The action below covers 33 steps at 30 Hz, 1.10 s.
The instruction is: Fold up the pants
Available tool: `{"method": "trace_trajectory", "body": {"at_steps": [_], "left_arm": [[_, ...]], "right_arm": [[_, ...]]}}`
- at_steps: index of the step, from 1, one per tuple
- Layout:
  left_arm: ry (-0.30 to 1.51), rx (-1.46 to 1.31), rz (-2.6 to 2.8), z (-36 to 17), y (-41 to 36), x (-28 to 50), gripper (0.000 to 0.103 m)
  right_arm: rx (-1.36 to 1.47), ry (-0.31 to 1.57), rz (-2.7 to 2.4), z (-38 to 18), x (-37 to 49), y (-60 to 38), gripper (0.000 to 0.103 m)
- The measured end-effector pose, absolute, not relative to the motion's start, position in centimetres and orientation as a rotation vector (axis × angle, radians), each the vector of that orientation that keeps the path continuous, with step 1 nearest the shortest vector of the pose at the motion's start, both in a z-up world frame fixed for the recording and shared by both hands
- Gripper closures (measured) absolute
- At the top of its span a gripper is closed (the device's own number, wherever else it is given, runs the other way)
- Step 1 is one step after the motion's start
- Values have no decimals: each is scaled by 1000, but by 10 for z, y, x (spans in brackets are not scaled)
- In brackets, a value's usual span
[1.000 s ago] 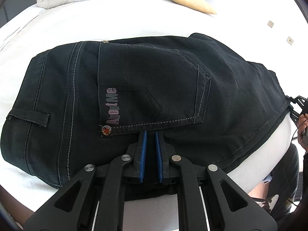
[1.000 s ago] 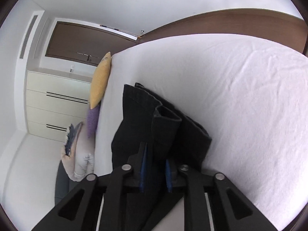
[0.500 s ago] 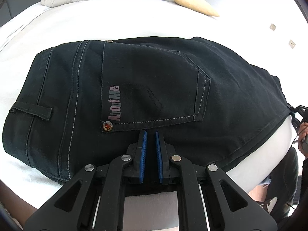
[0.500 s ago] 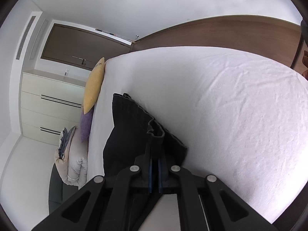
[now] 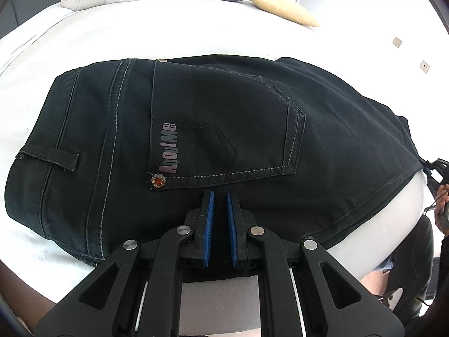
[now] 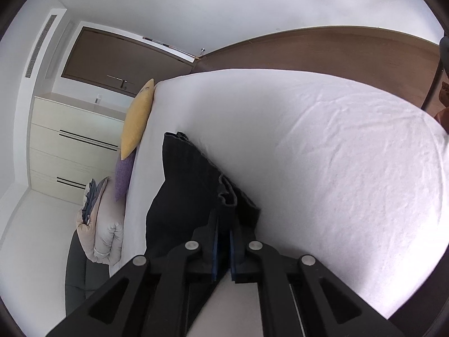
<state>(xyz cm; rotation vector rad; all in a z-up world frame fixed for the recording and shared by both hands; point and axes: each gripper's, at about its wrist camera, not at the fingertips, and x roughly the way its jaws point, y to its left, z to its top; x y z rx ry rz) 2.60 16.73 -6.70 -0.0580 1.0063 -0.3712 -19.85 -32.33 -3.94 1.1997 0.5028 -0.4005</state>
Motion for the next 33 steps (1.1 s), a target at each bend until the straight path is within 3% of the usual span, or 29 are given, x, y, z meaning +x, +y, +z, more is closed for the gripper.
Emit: {"method": "trace_trajectory", "body": {"at_steps": [2,3,4,8,13,18,20,21,22,24,29,30,32,33], "left_arm": [[1006,-62,-371,-66,169,27,93],[1005,-64,-371,-66,170,27,93],[1004,-65,-371,-66,170,27,93],[1004,-65,-370,-67,171,28,93],[1006,-61,-365,-65,171,27,93],[1009,-83,-345,-65,174,20,93],[1010,-95,-342,-64,177,12,93],[1008,-100,-343,-64,178,8,93],[1010,-109,-345,-64,180,5,93],[1011,-128,-346,-63,183,2,93],[1005,-128,-334,-65,183,0,93],[1004,-127,-333,-66,183,0,93],[1004,-129,-332,-68,183,0,93],[1005,-134,-332,-69,183,1,93]], "right_arm": [[1098,524,-557,-16,-208,-319,85],[1062,516,-639,-6,-214,-316,63],[1049,473,-680,4,-220,-314,55],[988,456,-491,40,-192,-282,55],[923,643,20,43,-89,-175,64],[930,839,271,-1,-15,-98,67],[963,897,221,-30,-7,-102,67],[986,922,163,-46,-8,-112,73],[1036,914,141,-60,-13,-124,103],[1152,841,105,-76,-33,-161,103],[1084,704,-210,-45,-92,-243,103],[1075,697,-232,-38,-99,-250,101],[1024,694,-226,-23,-112,-248,74],[1000,685,-187,-14,-117,-238,49]]}}
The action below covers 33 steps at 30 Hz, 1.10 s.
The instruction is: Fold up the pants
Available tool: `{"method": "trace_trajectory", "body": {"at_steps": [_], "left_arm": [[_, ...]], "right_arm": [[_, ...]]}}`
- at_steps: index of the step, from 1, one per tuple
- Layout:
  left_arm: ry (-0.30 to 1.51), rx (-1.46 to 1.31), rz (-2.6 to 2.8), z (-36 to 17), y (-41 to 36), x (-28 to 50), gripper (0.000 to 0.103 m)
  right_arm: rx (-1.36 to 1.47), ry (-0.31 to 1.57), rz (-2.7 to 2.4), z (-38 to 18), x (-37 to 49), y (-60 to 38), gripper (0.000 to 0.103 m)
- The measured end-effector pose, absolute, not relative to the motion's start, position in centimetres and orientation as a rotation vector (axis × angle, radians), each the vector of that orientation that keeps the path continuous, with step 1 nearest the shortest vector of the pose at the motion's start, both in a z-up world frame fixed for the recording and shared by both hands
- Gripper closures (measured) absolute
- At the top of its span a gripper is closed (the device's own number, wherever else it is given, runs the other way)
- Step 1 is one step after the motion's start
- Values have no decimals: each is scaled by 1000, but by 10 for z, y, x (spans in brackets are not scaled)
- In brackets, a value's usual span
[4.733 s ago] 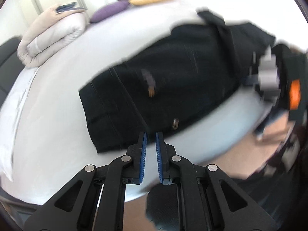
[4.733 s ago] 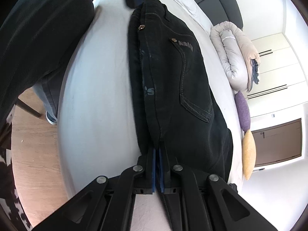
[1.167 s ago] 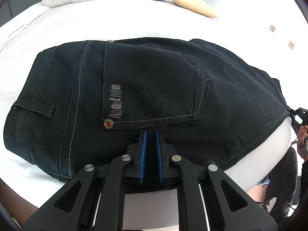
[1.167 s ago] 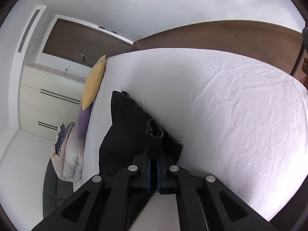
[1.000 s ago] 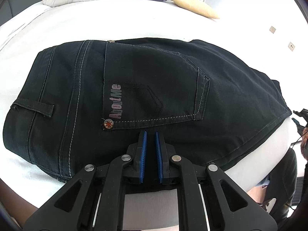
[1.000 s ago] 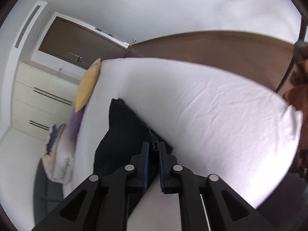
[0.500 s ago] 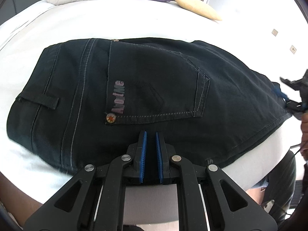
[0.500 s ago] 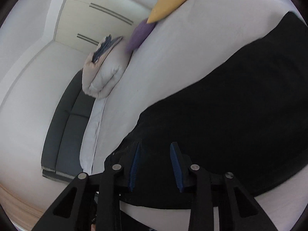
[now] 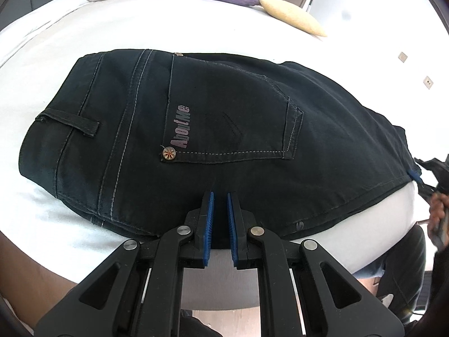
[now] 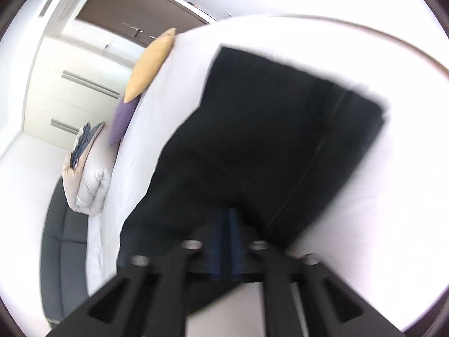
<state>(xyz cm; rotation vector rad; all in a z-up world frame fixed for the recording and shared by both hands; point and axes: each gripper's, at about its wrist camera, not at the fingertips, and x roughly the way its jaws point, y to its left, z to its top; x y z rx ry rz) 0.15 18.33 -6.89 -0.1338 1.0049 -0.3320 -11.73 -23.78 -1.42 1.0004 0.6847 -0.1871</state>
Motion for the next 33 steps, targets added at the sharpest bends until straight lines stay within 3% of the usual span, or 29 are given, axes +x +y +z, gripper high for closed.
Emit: {"method": "trace_trajectory", "body": {"at_steps": [1,5,7,9,13,29,32,33], "left_arm": [[1006,-137,-332,-70,184,1,93],[1003,-128,-330,-69,184,-1,93],[999,-123,-331,-69,184,-3,93],[998,-128,-332,-70,183,-2,93],[994,-140,-336,-70,185,-4,93],[990,-156,-344,-69,194,-8,93],[990,-151,-341,-68,193,-7,93],[990,-149,-340,-68,192,-7,93]], "right_arm": [[992,677,-137,-8,-119,-225,34],[1017,736,163,-4,-97,-153,33],[1070,797,288,-11,-78,-118,47],[1110,878,370,-24,-62,-89,54],[1161,985,374,-47,-60,-63,54],[1227,985,351,-71,-61,-66,58],[1234,993,350,-76,-56,-65,70],[1231,999,351,-78,-55,-65,81]]}}
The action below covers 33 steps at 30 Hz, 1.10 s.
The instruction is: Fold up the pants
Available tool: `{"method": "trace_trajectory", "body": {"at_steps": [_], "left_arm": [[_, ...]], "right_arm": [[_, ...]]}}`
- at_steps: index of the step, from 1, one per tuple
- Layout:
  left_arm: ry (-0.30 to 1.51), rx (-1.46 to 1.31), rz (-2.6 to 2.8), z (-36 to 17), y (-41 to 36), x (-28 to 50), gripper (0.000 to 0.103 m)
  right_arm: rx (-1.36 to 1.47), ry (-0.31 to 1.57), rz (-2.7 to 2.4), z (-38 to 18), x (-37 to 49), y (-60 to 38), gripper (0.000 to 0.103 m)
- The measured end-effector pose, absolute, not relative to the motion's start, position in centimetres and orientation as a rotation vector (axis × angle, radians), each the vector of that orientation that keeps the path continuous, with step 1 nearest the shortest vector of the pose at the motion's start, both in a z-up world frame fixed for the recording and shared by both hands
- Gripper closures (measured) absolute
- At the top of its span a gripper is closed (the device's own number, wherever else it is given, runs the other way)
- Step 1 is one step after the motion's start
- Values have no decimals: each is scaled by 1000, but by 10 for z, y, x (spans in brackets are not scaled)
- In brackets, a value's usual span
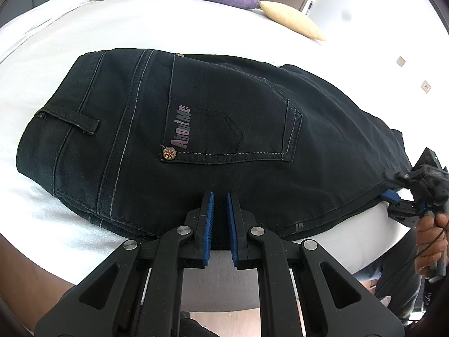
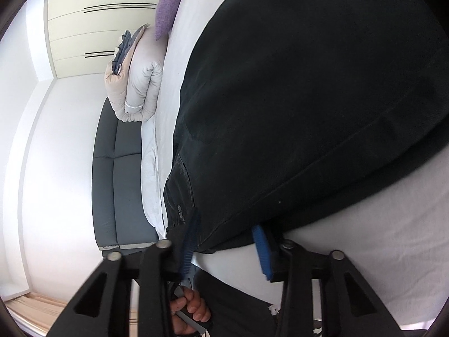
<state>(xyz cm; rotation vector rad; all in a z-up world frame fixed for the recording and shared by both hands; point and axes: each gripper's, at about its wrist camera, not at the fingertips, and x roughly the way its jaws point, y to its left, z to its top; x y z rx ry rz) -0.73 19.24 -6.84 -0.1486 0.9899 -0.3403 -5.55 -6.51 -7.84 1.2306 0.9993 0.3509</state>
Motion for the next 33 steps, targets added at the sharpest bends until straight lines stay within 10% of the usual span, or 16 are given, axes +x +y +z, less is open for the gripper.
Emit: {"method": "trace_trajectory", "body": {"at_steps": [3,20,27,33], "left_arm": [[990,-144,-340,-68,191,-8,93],[887,-246,-443,-2,146,13,93],[1035,67,-510,-56,38,48,93],[1012,6,-525,-61,49,37,93]], "right_arm": [[1231,1007,341,-88,-59,-67,101],[1176,955,345,-93,-79,-63,103],[1252,869,328,-84,-86,-102,86],[1307,815,241,-94,-106,-149,103]]}}
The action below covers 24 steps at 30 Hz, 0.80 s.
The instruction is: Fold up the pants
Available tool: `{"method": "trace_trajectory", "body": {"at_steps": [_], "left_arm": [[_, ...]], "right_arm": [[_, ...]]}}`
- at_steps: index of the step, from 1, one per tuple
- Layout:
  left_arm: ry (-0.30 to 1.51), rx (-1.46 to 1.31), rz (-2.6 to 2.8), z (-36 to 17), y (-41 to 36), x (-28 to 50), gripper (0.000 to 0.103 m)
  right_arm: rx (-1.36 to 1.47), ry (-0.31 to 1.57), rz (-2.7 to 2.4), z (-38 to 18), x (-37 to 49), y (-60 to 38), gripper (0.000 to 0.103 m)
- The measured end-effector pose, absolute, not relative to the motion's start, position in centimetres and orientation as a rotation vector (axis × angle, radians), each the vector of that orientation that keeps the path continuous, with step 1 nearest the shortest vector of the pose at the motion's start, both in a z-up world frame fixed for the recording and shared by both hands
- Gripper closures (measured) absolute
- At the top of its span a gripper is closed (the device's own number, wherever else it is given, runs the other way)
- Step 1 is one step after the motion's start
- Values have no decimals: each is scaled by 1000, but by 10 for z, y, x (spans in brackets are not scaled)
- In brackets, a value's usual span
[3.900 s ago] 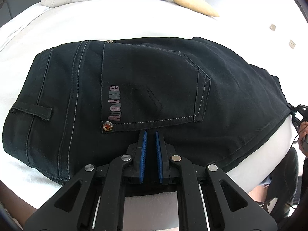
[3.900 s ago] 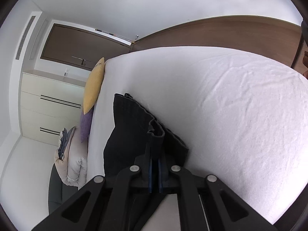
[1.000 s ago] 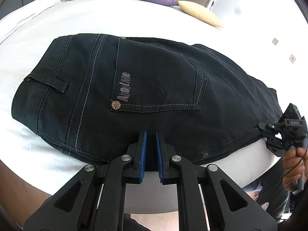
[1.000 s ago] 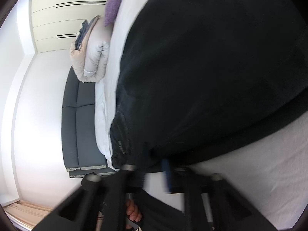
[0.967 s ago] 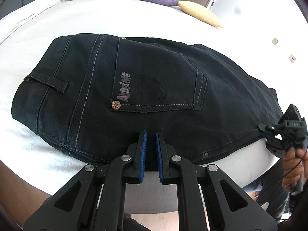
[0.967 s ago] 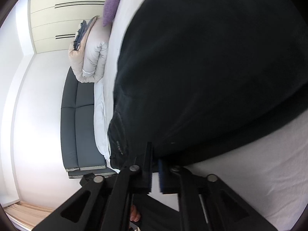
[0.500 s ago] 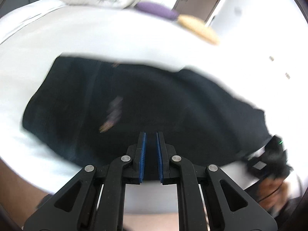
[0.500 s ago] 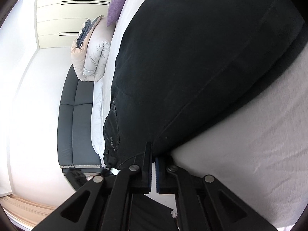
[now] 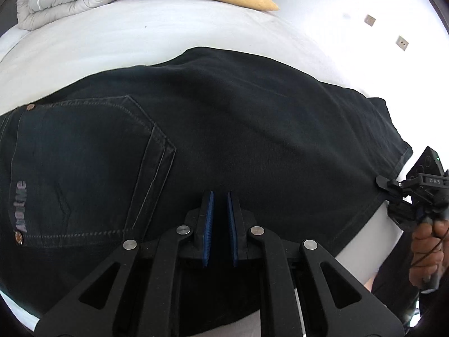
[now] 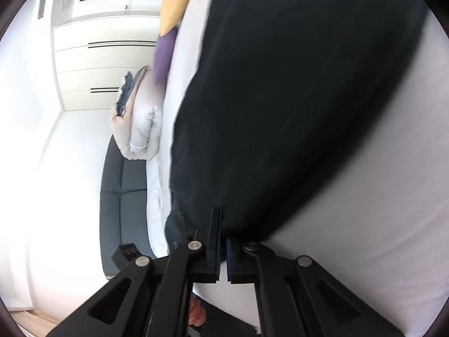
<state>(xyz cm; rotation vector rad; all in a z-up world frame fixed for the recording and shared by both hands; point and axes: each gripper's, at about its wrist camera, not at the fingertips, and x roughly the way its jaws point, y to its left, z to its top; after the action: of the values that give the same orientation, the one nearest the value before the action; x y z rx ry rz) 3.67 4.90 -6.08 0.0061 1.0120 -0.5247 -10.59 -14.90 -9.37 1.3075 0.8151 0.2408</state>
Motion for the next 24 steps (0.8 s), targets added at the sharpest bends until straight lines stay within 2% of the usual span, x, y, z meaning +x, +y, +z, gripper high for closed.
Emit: {"method": "trace_trajectory", "body": {"at_steps": [5,6,8,9,10,12,15,17,18,23,24], "left_arm": [[1005,-2,-504,-57,50,32,93],[1008,-2,-500,-53,49,30,93],[985,-8,-520,-37,48,25,93],[954,-14,-545,-26,47,22,93],[939,-15,-559,-20,44,23,93],[930,-8,-583,-12,31,31,93],[948,53,-577,-16,9,54,93],[979,84,-548,-23,-4,78,93],[997,88,-536,-26,-10,87,93],[1059,100,-493,-47,-13,116,93],[1055,70,-503,-50,-8,118,93]], "right_arm": [[1231,808,247,-88,-110,-144,103],[1187,823,237,-80,-108,-142,98],[1098,852,226,-60,-117,-142,76],[1058,851,217,-50,-122,-145,57],[1011,838,195,-39,-131,-148,48],[930,784,166,-13,-142,-158,48],[960,698,212,11,-133,-170,56],[957,713,263,13,-108,-166,62],[964,739,285,9,-88,-161,66],[1040,897,351,-46,-3,-129,69],[1041,931,335,-59,6,-126,72]]}}
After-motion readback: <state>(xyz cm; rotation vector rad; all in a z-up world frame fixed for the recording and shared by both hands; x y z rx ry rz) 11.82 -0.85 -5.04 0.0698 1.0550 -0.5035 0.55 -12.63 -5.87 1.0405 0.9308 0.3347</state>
